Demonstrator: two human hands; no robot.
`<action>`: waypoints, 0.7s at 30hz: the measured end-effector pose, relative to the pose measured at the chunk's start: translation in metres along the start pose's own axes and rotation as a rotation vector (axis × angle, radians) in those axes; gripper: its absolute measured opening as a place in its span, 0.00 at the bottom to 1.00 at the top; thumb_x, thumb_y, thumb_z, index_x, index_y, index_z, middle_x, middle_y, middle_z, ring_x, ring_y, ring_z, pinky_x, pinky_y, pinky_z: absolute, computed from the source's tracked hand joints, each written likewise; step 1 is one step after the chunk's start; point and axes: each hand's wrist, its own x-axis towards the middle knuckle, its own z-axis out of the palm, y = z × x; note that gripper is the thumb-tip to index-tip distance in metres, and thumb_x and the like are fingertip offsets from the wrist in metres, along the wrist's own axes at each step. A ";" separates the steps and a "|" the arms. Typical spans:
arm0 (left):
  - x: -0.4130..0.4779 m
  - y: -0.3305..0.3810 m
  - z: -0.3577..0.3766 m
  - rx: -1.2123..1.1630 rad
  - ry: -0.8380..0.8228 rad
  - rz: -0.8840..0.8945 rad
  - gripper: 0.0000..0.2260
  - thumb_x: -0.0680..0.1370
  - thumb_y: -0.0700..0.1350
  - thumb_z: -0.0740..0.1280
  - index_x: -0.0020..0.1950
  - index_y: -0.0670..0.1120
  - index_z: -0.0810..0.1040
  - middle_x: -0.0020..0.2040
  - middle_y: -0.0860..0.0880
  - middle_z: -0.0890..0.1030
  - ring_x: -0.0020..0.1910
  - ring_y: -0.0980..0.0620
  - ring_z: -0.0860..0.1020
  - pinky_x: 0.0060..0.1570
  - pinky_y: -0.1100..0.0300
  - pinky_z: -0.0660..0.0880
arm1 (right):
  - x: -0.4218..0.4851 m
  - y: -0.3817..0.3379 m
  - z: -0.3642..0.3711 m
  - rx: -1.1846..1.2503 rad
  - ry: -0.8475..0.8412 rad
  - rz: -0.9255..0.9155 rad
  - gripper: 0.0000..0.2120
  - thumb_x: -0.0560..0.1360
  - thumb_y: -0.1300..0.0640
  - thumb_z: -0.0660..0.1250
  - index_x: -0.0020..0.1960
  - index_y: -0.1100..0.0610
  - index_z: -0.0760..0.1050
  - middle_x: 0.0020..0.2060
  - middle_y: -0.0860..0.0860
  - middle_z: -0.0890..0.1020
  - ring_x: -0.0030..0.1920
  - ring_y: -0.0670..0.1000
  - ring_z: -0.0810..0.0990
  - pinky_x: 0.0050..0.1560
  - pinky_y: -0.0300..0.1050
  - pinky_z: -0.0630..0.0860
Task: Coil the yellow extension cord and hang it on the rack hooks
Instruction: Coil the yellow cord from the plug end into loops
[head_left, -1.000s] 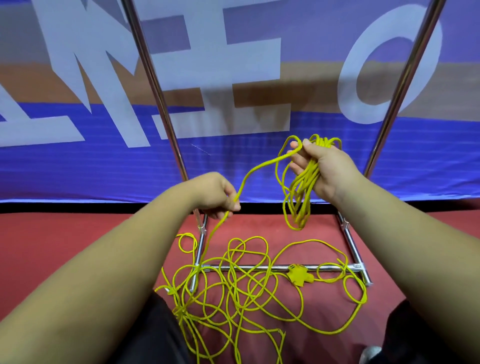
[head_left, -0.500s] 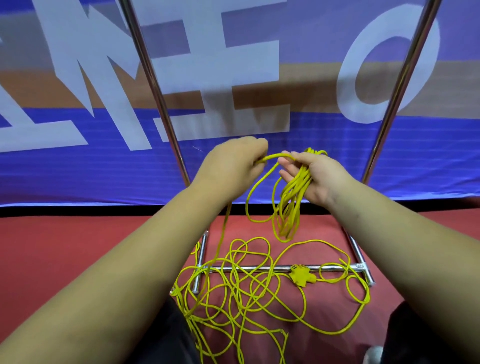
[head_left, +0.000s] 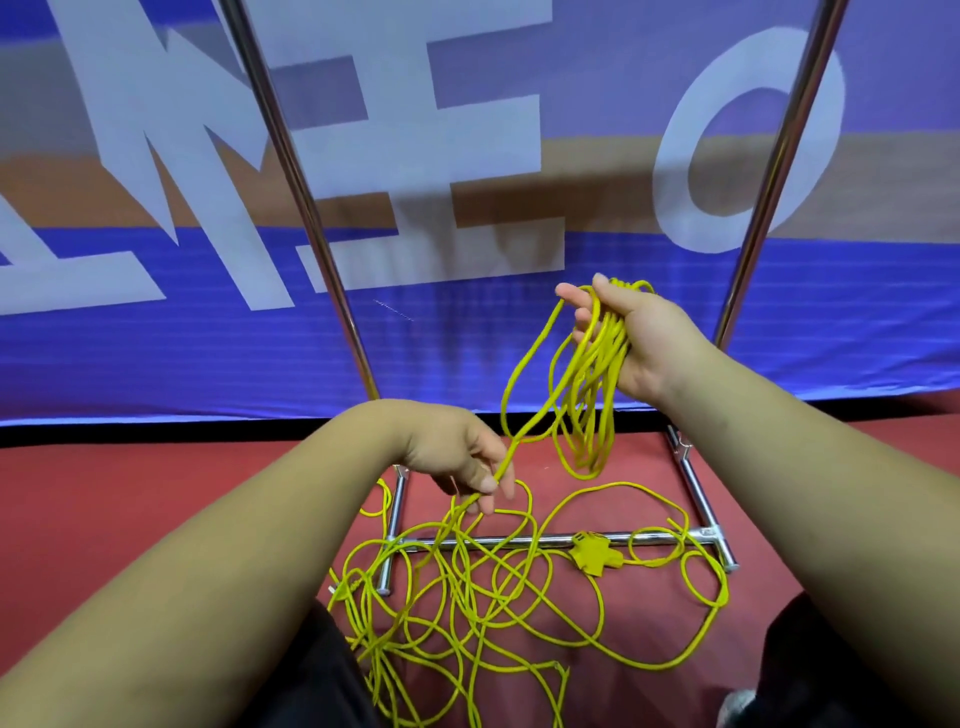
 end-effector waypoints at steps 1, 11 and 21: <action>-0.002 0.005 0.001 -0.001 0.017 0.002 0.08 0.83 0.40 0.68 0.61 0.45 0.83 0.48 0.46 0.87 0.45 0.48 0.80 0.46 0.57 0.74 | 0.000 -0.001 -0.002 -0.016 -0.002 0.012 0.14 0.86 0.50 0.64 0.61 0.61 0.78 0.50 0.50 0.89 0.34 0.44 0.82 0.40 0.43 0.81; -0.057 0.038 -0.014 -0.138 0.545 0.135 0.07 0.76 0.38 0.76 0.44 0.40 0.80 0.34 0.41 0.75 0.33 0.51 0.76 0.35 0.61 0.75 | 0.003 -0.008 -0.020 -0.294 0.095 0.042 0.15 0.81 0.44 0.71 0.61 0.52 0.74 0.52 0.55 0.89 0.31 0.46 0.83 0.35 0.42 0.82; -0.070 0.040 -0.016 -0.172 0.633 0.306 0.07 0.83 0.47 0.69 0.56 0.52 0.87 0.40 0.43 0.73 0.38 0.48 0.69 0.40 0.55 0.71 | 0.008 -0.005 -0.022 -0.381 0.060 0.112 0.01 0.82 0.59 0.67 0.51 0.57 0.76 0.36 0.51 0.86 0.26 0.45 0.77 0.27 0.39 0.75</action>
